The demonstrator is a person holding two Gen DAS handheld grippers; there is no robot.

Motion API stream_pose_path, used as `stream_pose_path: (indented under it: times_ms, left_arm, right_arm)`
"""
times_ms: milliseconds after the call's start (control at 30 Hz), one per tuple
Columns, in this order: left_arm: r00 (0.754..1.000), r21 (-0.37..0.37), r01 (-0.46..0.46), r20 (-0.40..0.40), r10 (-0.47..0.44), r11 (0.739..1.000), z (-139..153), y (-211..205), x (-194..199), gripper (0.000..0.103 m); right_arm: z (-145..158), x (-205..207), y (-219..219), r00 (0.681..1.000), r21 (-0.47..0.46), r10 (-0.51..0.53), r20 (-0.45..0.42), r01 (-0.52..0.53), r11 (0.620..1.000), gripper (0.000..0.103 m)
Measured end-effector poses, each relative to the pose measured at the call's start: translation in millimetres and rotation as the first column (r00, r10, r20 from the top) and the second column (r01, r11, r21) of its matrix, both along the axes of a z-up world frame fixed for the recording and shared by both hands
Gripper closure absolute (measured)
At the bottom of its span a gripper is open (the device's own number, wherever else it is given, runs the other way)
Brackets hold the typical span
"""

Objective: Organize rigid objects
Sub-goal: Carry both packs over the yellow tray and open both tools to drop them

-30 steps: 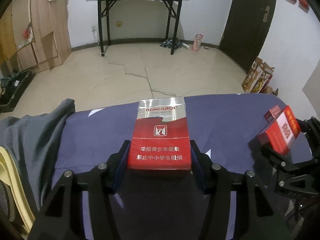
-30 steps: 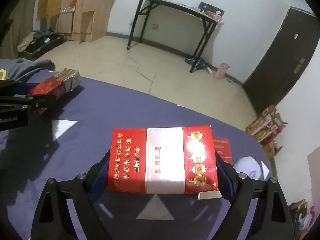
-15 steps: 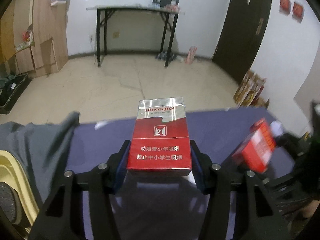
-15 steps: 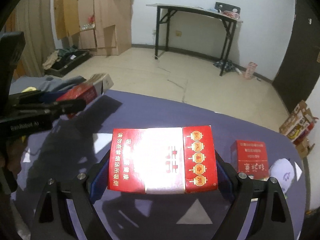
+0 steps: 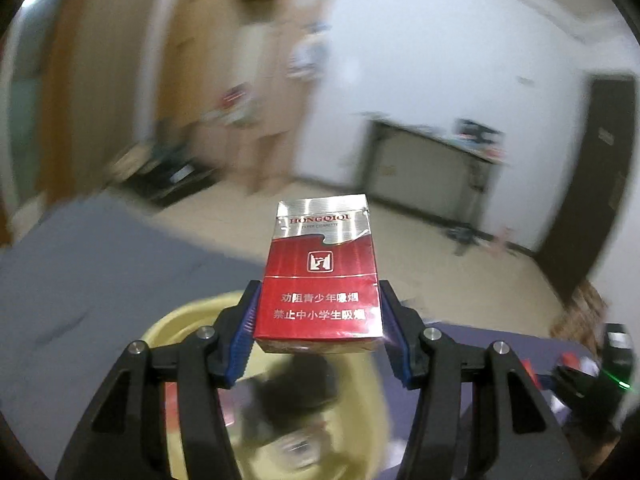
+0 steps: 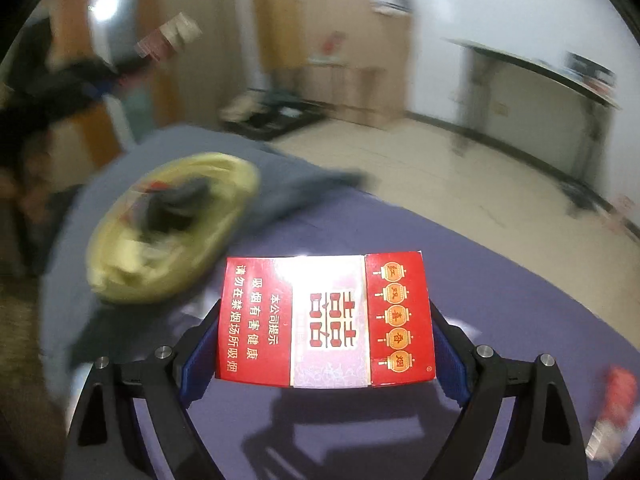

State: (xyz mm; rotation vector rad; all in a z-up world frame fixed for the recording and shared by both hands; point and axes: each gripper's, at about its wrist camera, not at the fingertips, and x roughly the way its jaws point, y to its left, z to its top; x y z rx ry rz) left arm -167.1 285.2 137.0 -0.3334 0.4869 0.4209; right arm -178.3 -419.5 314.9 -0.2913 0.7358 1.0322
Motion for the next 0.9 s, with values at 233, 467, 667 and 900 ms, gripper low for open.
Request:
stream_pose_path:
  times_ms: [233,467,667,900]
  left_arm:
    - [0.964,-0.184,-0.181,-0.229,0.137,0.966,-82.0,67.7,-6.9,0.046]
    - [0.961,-0.217,-0.154,-0.257,0.096,0.964,-96.7,67.6,3.5,0.046]
    - [0.945,-0.177,-0.180,-0.304,0.121,0.968,-93.8,63.2,7.0,0.045]
    - [0.968,-0.112,-0.179,-0.198,0.155,0.977,-62.6,53.7,2.1,0.000]
  right_arm:
    - [5.5,-38.1,109.9,0.961,-0.094,0.277,0.005,-0.275,0.957,0.014]
    - [-20.0,-55.5,136.5,0.934,-0.212,0.357,-0.027,-0.354,0.911,0.014]
    - [-22.6,-56.6,137.1,0.929,-0.241,0.370,-0.004,-0.360,0.901,0.013]
    - [-19.2,-79.3,165.2,0.928,-0.271,0.373,-0.007,-0.361,0.892,0.000]
